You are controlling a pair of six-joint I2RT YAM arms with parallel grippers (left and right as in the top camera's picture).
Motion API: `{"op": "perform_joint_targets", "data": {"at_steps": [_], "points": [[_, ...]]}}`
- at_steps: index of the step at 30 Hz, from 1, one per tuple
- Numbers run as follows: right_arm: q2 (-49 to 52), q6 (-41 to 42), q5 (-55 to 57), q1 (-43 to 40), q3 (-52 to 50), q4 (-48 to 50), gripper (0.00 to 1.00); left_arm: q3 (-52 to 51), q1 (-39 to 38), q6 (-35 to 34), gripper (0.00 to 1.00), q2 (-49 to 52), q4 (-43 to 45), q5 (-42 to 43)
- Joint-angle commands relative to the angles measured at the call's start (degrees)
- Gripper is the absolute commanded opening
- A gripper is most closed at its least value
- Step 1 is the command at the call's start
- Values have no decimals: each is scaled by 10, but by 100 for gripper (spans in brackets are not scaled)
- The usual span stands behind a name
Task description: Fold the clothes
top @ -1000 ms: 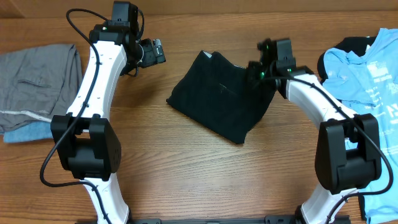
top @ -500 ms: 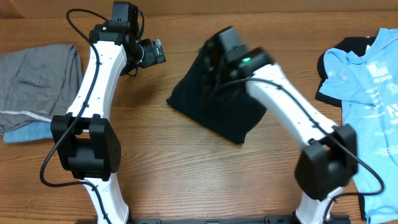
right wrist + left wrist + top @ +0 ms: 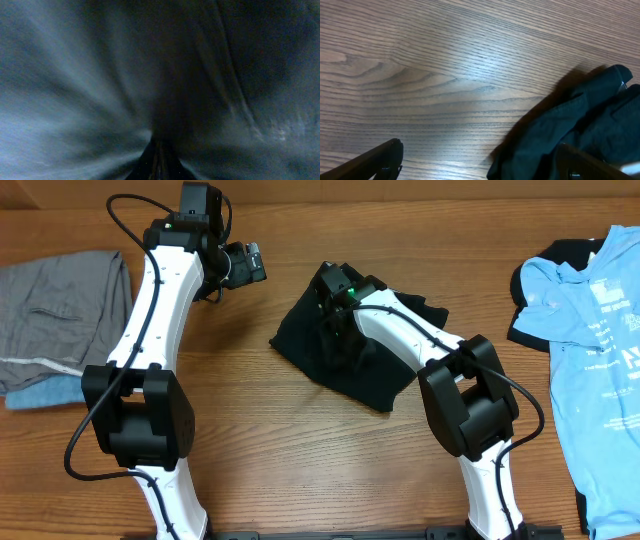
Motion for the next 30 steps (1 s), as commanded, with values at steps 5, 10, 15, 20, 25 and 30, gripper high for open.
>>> {"op": "perform_joint_targets", "data": {"at_steps": [5, 10, 15, 20, 25, 30], "points": [[6, 24, 113, -7, -9, -207, 4, 5, -1, -6, 100, -18, 0, 5], [3, 99, 282, -48, 4, -244, 4, 5, -1, -6, 100, -18, 0, 5], [-41, 51, 158, -67, 87, -229, 4, 5, -1, -6, 100, -18, 0, 4], [-121, 49, 19, -65, 112, -144, 4, 5, -1, -6, 100, -18, 0, 5], [-114, 54, -29, -65, 89, -35, 4, 5, -1, -6, 100, -18, 0, 5], [-69, 69, -29, -65, 28, 103, 4, 5, -1, -6, 100, -18, 0, 5]]}}
